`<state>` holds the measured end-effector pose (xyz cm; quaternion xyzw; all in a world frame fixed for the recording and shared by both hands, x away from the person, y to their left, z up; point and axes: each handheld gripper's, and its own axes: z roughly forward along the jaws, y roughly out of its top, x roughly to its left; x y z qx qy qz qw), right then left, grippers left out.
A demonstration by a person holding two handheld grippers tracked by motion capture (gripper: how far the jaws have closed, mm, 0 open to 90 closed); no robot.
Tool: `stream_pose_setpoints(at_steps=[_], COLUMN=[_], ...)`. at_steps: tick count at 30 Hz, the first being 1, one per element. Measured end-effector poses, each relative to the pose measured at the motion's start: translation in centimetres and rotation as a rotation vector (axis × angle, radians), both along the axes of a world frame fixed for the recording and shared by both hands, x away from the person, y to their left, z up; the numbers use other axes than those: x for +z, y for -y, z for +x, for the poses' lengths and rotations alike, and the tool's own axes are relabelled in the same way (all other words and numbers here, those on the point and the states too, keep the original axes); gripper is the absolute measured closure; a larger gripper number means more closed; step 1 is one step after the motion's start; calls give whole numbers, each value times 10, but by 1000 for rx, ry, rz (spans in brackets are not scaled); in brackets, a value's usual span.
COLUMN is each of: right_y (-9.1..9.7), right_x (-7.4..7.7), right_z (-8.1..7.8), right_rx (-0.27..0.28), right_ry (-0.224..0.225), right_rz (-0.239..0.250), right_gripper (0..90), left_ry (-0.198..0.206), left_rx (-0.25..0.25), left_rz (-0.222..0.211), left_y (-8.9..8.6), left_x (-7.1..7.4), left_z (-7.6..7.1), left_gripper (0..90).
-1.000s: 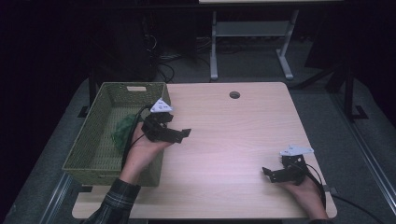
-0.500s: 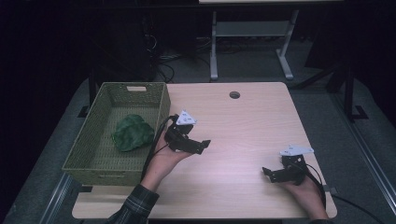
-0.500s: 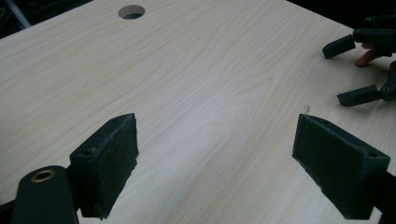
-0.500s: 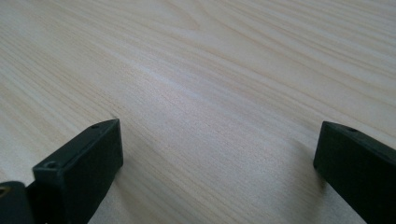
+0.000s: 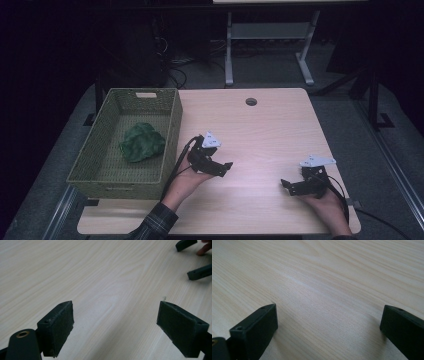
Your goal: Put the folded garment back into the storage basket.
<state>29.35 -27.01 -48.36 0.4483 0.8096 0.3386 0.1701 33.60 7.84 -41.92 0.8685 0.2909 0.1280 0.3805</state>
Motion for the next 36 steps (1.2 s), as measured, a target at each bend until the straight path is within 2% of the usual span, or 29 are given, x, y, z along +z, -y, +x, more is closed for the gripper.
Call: stream_pose_setpoints(at_steps=[2, 5, 12, 19, 22, 26, 29, 36], right_y=[0, 0, 0, 0, 0, 0, 0, 0], right_x=[0, 0, 0, 0, 0, 0, 0, 0], right_z=[0, 0, 0, 0, 0, 0, 0, 0], right_rx=[0, -1, -1, -1, -1, -1, -1, -1], right_ry=[0, 0, 0, 0, -1, -1, -1, 0], right_rz=[0, 1, 1, 1, 1, 1, 1, 1], right_gripper=[11, 11, 11, 11, 11, 11, 11, 11], left_ry=[7, -17, -31, -34, -42, -48, -15, -12], left_rx=[2, 3, 7, 8, 7, -4, -4, -16], left_rz=[16, 19, 30, 36, 18, 30, 19, 21], left_y=[2, 4, 7, 6, 5, 6, 4, 4], left_x=[-7, -20, -38, -45, -49, -55, -60, -60], left_z=[-1, 0, 0, 1, 2, 2, 1, 1], left_gripper=[132, 132, 132, 132, 132, 129, 129, 129])
